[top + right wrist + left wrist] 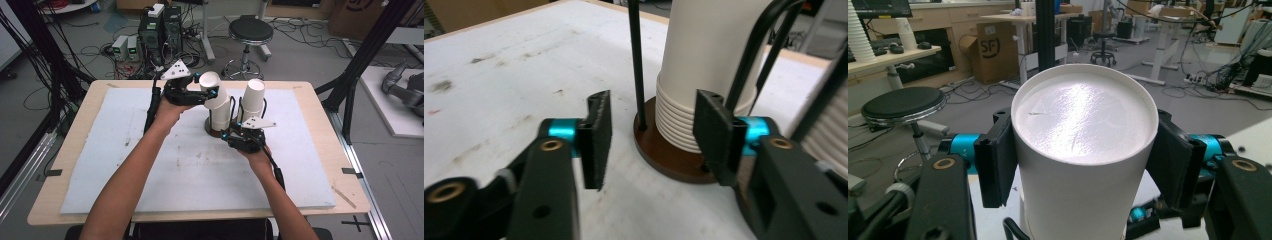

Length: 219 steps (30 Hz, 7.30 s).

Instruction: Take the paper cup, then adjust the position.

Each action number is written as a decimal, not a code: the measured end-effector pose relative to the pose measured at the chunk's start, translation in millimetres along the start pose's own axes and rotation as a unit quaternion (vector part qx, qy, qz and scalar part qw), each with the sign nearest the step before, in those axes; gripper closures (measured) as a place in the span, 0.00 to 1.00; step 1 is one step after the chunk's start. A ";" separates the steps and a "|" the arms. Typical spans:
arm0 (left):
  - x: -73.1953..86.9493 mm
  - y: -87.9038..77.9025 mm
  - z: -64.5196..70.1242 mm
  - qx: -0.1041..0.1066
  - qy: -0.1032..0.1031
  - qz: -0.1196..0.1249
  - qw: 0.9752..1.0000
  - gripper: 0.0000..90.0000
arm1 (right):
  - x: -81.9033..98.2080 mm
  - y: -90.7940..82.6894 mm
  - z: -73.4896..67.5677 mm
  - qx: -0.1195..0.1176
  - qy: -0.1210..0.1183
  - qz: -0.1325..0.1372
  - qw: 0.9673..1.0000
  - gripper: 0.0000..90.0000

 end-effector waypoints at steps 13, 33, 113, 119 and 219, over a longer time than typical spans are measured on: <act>23.5 -30.2 25.6 0.012 0.004 -0.018 1.000 0.40 | 20.9 -61.8 5.7 -0.008 -0.007 0.016 1.000 0.24; 47.4 -51.3 44.6 0.027 -0.003 -0.022 0.999 0.39 | 26.5 -86.2 8.9 -0.022 -0.027 0.026 0.999 0.24; 83.1 -43.3 135.4 0.177 0.020 -0.031 0.984 0.40 | 13.2 -64.2 -73.4 -0.220 -0.087 0.061 0.970 0.23; 82.2 -47.1 137.4 0.185 0.024 -0.031 0.982 0.39 | 15.9 -62.4 -78.5 -0.235 -0.094 0.054 0.966 0.23; 96.0 -60.8 119.8 0.285 -0.055 -0.018 0.957 0.40 | 17.4 -66.0 -84.2 -0.269 -0.129 0.043 0.953 0.36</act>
Point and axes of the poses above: each handheld gripper's, and its own axes: y roughly forward along the jaws, x roughly out of its underside, z roughly to its right, the point moved 8 cm from there along y, roughly forward along the jaws, and after that the axes turned 11 degrees about -x, right-handed, at the moved point
